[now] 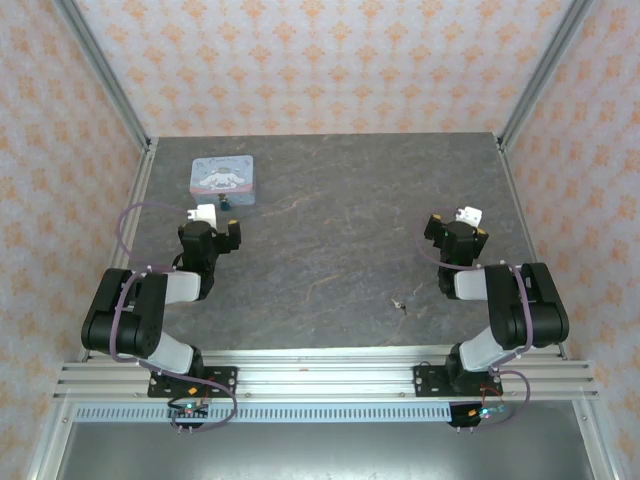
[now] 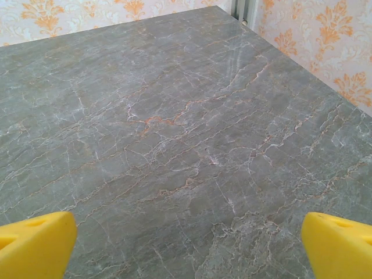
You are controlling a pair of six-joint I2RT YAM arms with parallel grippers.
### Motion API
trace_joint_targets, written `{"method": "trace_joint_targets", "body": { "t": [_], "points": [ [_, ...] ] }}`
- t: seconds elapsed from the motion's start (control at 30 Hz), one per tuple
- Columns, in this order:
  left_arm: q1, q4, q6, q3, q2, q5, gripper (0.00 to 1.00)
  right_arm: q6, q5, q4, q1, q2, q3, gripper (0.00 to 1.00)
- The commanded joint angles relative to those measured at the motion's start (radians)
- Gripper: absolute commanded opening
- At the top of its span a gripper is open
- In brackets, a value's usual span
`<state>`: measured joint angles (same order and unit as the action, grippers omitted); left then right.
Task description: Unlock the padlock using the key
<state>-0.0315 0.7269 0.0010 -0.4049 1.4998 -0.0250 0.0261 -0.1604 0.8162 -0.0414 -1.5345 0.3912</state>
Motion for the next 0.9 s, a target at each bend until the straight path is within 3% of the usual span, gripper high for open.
{"method": "trace_joint_targets", "body": {
  "t": [0.0,0.67,0.73,0.87],
  "points": [
    [0.01,0.016,0.013,-0.023,-0.001,0.007,1.0,-0.015,-0.021,0.018,-0.004,0.011,-0.002,0.99],
    [0.008,0.018,0.013,-0.023,-0.003,0.007,1.0,-0.016,-0.021,0.023,-0.003,0.014,-0.004,0.99],
    [0.007,-0.117,0.01,-0.077,-0.041,0.003,1.0,-0.024,-0.047,0.026,-0.003,0.058,-0.021,0.99],
    [0.009,-0.383,-0.004,-0.217,-0.123,-0.016,1.0,-0.064,-0.143,-0.133,-0.003,0.265,-0.03,0.99]
  ]
}}
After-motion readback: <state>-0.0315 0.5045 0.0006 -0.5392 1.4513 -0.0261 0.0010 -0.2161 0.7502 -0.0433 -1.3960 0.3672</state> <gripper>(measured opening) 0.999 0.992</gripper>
